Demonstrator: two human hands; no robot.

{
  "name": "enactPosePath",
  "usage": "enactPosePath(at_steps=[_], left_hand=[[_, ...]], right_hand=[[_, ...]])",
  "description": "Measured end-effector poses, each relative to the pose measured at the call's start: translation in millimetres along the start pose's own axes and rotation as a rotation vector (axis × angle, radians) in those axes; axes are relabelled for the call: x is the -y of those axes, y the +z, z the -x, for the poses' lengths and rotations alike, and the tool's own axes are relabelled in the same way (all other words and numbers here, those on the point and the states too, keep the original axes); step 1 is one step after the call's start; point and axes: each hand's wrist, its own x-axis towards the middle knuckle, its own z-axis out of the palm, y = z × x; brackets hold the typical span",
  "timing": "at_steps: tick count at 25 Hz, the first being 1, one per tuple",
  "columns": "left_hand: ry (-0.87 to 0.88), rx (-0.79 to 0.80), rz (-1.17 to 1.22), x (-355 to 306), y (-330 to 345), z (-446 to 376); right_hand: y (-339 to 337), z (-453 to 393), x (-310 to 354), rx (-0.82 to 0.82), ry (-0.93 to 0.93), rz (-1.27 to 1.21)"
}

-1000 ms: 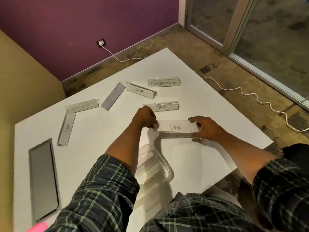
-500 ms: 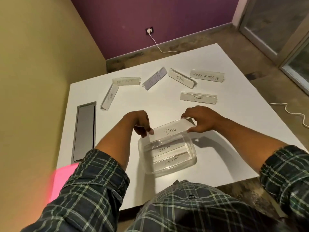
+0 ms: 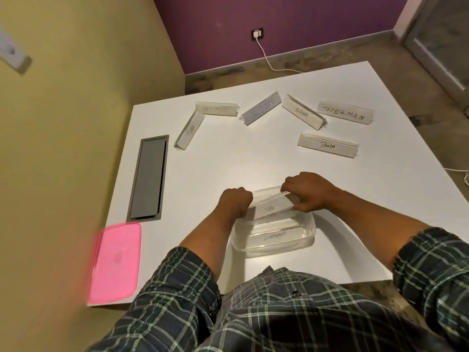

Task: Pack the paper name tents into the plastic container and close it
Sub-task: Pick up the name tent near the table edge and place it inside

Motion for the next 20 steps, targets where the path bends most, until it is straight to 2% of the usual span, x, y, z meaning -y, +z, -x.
enactPosePath(at_steps=[4,11,16,20], left_hand=[[0.024,-0.034,-0.124,-5,18,2],[0.065,-0.078,-0.161,-14,27,2],[0.088,-0.053,-0.132,-13,26,-2],[0.172,-0.061,-0.076,-7,13,-11]], right_hand=[[12,-7,13,0.076,-0.038,0.136],[33,-19,27,0.158,-0.029,0.334],[42,-23,27,0.172,-0.016,0.308],[41,-26,24,0.159,-0.039,0.245]])
